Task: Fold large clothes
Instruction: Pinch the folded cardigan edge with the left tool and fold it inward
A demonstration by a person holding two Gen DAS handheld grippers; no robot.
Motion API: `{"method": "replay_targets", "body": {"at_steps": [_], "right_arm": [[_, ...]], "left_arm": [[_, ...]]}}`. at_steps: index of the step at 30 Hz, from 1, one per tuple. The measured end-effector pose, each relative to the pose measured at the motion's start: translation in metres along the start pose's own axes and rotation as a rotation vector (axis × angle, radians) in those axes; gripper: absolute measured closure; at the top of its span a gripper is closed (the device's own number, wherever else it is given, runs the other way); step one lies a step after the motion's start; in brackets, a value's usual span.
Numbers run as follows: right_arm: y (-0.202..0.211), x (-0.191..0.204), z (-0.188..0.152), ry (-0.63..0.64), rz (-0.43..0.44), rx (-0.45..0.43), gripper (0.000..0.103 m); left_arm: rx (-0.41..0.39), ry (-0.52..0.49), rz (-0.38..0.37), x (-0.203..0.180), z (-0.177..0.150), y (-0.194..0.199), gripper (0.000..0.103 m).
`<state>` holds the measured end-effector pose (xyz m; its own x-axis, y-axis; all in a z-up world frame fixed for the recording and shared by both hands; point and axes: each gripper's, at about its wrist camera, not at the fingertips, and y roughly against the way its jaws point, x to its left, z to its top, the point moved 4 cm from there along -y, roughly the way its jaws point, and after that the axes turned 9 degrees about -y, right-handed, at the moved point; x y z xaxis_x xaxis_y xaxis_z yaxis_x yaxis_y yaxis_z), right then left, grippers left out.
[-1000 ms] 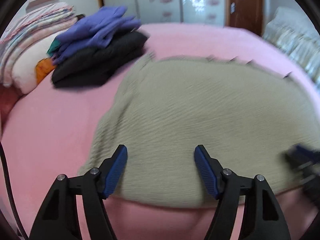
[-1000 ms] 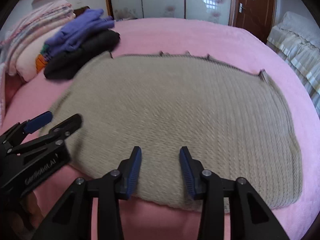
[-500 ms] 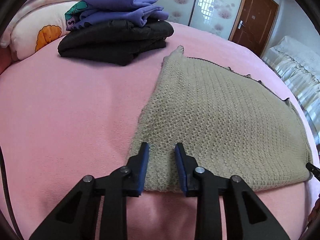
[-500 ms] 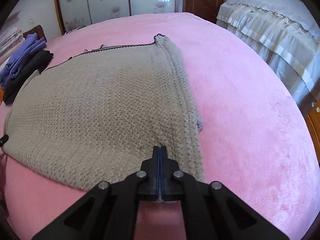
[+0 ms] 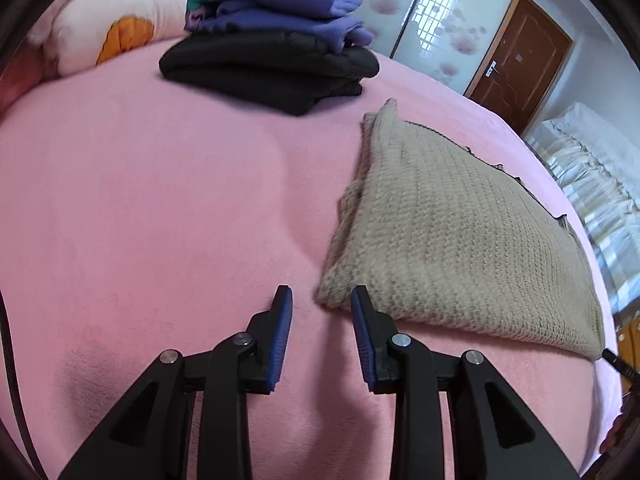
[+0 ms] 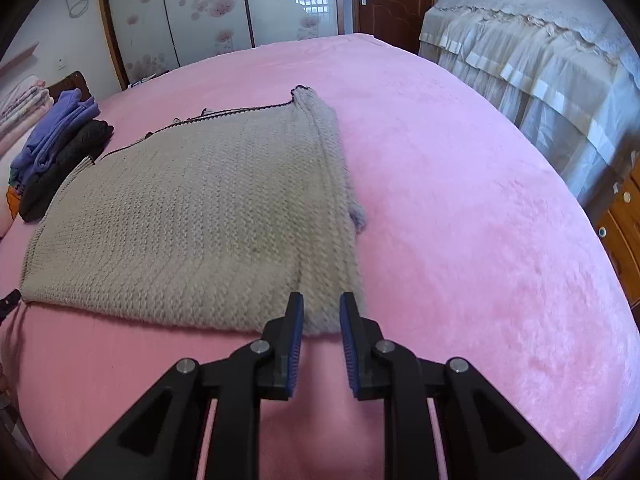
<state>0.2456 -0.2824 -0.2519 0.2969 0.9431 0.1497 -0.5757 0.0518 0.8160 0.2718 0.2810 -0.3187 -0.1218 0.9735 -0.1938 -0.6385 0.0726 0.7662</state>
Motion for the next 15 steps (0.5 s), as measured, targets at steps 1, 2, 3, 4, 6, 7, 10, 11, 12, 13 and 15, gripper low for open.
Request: {"method": "replay_targets", "body": {"at_steps": [1,2,3,4,6,7,10,11,12,13,15], "right_arm": [[0.000,-0.003,-0.001,-0.001,-0.010,0.002,0.079],[-0.001,-0.008,-0.002,-0.004,-0.024,0.004,0.077],[-0.002,-0.009,-0.002,-0.009,-0.023,0.007,0.076],[-0.004,-0.014,-0.003,-0.028,-0.016,0.018,0.076],[-0.008,-0.018,-0.004,-0.060,0.014,0.034,0.076],[-0.010,-0.020,-0.004,-0.079,0.027,0.045,0.076],[-0.016,-0.025,-0.002,-0.126,0.071,0.063,0.076],[-0.018,-0.026,-0.001,-0.133,0.085,0.066,0.076],[-0.020,-0.027,0.000,-0.143,0.101,0.072,0.076],[-0.023,-0.028,0.001,-0.156,0.124,0.080,0.076],[-0.026,-0.029,0.003,-0.178,0.160,0.085,0.076]], "left_arm": [[0.001,0.005,-0.011,0.001,0.000,-0.002,0.075],[0.000,0.010,-0.031,0.001,0.000,-0.003,0.075],[0.001,0.015,-0.056,0.000,0.001,-0.006,0.075],[0.006,0.015,-0.070,0.000,0.002,-0.010,0.075],[0.018,0.023,-0.101,0.001,0.004,-0.018,0.075],[0.022,0.037,-0.123,0.003,0.005,-0.022,0.075],[0.035,0.072,-0.195,0.005,0.007,-0.030,0.077],[0.040,0.077,-0.218,0.006,0.008,-0.033,0.078],[0.045,0.077,-0.235,0.007,0.008,-0.036,0.078],[0.049,0.076,-0.243,0.007,0.008,-0.037,0.081],[0.050,0.070,-0.250,0.007,0.009,-0.039,0.087]]}}
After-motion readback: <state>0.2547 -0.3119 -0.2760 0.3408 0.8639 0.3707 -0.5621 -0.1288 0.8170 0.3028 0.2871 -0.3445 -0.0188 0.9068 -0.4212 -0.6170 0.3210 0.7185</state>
